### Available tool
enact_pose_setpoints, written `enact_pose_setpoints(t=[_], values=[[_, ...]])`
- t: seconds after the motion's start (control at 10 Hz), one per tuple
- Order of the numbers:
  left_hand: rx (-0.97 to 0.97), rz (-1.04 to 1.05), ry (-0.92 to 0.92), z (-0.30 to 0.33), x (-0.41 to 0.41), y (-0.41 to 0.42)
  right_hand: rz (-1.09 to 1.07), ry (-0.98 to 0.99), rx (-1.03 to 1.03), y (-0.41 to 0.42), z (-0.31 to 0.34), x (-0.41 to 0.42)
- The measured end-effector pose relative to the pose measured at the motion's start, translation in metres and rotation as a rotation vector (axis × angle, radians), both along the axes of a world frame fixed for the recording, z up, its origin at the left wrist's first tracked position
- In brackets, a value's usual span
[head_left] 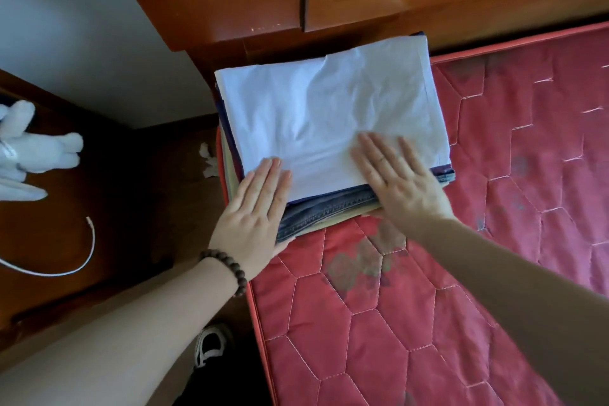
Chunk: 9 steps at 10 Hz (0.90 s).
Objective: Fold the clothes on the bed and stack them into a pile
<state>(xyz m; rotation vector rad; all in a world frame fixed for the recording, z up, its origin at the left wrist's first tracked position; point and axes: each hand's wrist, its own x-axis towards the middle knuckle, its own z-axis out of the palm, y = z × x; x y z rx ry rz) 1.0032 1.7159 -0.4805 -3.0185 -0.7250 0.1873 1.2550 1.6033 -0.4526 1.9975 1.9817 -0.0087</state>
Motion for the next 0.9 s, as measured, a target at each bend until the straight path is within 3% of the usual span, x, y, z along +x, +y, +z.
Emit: enact_pose_setpoints(t=[0.3,0.5,0.6,0.8,0.9], values=[[0.013,-0.104,-0.017,0.0,-0.009,0.015,-0.075,0.076,0.056,-0.016,0.006,0.029],[0.015,-0.071,0.076,0.007,-0.007,0.008,-0.168,0.091,0.016,-0.018,0.003,0.023],[-0.007,-0.042,0.151,0.021,-0.004,0.005,-0.219,0.055,-0.041,-0.017,0.009,0.015],[-0.217,0.134,0.134,0.073,0.001,-0.005,-0.423,0.252,-0.081,-0.015,0.045,-0.019],[-0.241,0.218,0.103,0.109,-0.002,-0.005,-0.549,0.332,0.016,-0.026,0.079,-0.045]])
